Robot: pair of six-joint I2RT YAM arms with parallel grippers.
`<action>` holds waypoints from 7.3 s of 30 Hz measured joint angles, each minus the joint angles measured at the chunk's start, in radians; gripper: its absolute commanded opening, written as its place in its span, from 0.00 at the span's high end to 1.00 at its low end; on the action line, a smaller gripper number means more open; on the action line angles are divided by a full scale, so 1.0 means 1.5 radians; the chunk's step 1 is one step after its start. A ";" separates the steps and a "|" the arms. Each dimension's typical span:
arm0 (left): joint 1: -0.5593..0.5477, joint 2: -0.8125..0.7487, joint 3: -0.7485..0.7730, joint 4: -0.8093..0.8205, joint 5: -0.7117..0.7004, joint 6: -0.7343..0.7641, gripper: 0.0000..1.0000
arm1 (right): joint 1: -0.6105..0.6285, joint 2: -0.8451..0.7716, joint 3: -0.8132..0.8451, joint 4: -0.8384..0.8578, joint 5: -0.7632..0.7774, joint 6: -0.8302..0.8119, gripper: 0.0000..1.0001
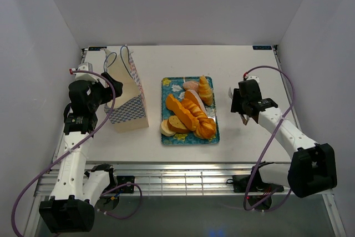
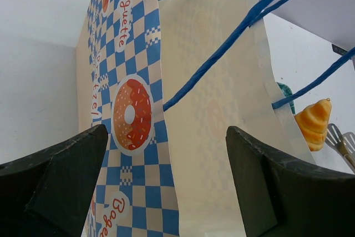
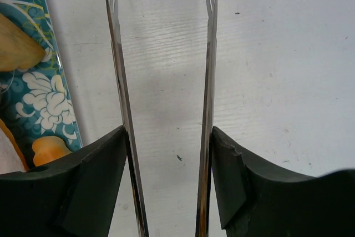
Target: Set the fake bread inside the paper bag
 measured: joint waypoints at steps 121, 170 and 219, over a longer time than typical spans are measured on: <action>0.001 -0.198 -0.030 -0.010 -0.306 -0.030 0.03 | 0.457 0.150 0.584 0.108 -0.356 -0.063 0.66; 0.001 -0.162 -0.030 -0.010 -0.263 -0.034 0.02 | 0.458 -0.163 0.217 0.093 -0.229 -0.061 0.44; 0.001 -0.144 -0.030 -0.010 -0.193 -0.035 0.02 | 0.458 -0.421 -0.112 -0.139 -0.073 0.110 0.47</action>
